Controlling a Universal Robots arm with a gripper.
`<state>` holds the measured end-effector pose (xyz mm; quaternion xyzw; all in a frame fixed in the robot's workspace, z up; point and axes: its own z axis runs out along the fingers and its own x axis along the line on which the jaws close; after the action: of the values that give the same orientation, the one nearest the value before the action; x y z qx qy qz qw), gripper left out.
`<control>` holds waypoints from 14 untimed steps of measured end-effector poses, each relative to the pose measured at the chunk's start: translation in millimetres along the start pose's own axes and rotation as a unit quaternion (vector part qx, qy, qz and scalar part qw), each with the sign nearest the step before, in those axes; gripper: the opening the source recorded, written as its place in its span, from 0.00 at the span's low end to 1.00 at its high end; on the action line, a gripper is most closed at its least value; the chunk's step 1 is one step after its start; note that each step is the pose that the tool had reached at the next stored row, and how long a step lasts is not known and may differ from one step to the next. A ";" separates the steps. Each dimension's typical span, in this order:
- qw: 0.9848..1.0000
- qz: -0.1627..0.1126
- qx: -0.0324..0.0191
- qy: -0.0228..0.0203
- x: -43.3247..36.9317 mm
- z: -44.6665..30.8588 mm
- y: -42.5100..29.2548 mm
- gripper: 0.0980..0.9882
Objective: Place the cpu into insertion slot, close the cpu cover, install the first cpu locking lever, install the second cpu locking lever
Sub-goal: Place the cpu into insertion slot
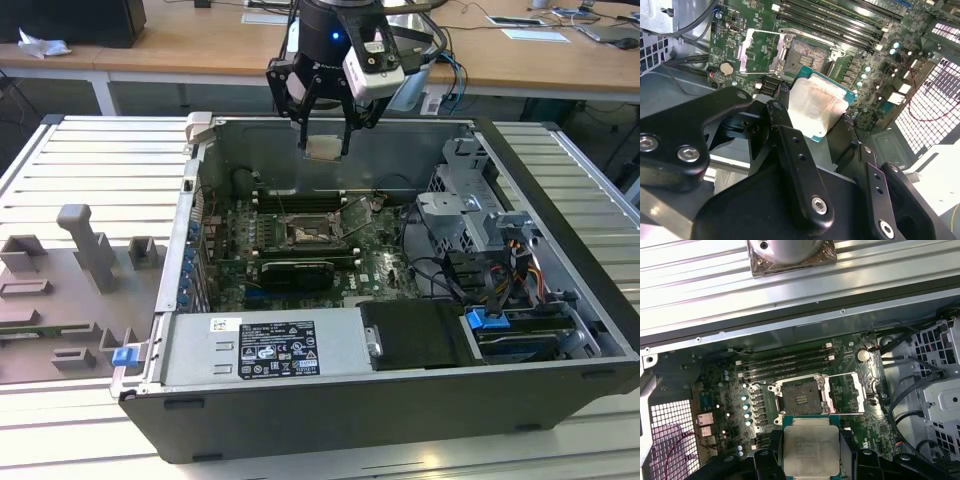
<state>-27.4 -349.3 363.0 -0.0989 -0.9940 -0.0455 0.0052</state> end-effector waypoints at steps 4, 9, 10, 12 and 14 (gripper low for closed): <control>1.000 0.004 0.000 0.000 0.0 0.0 0.0 0.50; 1.000 0.007 0.000 -0.001 0.0 0.0 0.0 0.50; 1.000 0.008 0.000 -0.001 0.0 0.0 0.0 0.50; 1.000 0.010 0.000 -0.001 0.0 0.0 0.0 0.50; 1.000 0.011 0.000 -0.001 0.0 0.0 0.0 0.50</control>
<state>-27.4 -349.3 363.0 -0.1103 -0.9928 -0.0455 0.0047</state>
